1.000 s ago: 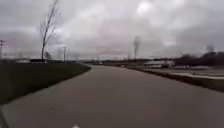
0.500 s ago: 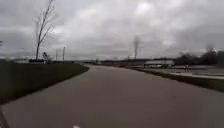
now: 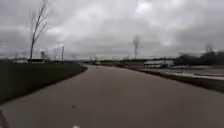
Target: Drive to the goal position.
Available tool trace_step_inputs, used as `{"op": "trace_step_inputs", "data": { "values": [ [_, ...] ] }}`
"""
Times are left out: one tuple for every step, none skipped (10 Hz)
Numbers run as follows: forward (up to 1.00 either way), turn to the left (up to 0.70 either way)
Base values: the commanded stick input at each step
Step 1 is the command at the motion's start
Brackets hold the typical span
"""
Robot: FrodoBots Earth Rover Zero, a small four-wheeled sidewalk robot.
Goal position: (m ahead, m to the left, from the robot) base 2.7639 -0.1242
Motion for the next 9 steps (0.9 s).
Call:
{"op": "trace_step_inputs", "data": {
  "values": [
    [1.00,0.00],
    [1.00,0.00],
    [1.00,0.40],
    [1.00,0.40],
    [1.00,0.25],
    [1.00,0.00],
    [1.00,0.00],
    [1.00,0.00],
    [1.00,0.00]
  ]
}}
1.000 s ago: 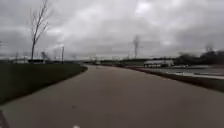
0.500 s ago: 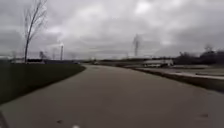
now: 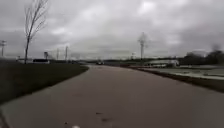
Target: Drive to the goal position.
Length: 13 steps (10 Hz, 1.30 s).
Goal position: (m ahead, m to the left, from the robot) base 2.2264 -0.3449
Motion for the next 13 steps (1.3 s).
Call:
{"op": "trace_step_inputs", "data": {
  "values": [
    [1.00,0.00],
    [1.00,0.00],
    [1.00,0.00],
    [1.00,0.00],
    [1.00,0.00],
    [1.00,0.00],
    [1.00,0.00],
    [1.00,0.00],
    [1.00,0.00],
    [1.00,0.00],
    [1.00,0.00],
    [1.00,0.00],
    [1.00,0.04]
  ]
}}
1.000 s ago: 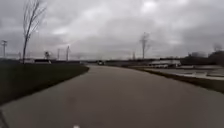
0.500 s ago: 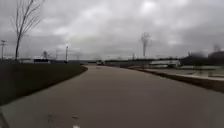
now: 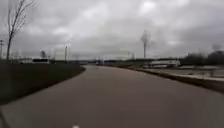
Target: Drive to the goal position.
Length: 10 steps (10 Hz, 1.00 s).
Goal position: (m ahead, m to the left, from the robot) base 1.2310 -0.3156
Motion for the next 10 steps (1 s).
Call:
{"op": "trace_step_inputs", "data": {
  "values": [
    [1.00,0.29],
    [1.00,0.37],
    [1.00,0.30],
    [1.00,0.10],
    [1.00,0.00],
    [1.00,0.00],
    [1.00,0.00],
    [1.00,0.00],
    [1.00,0.00],
    [1.00,0.00]
  ]
}}
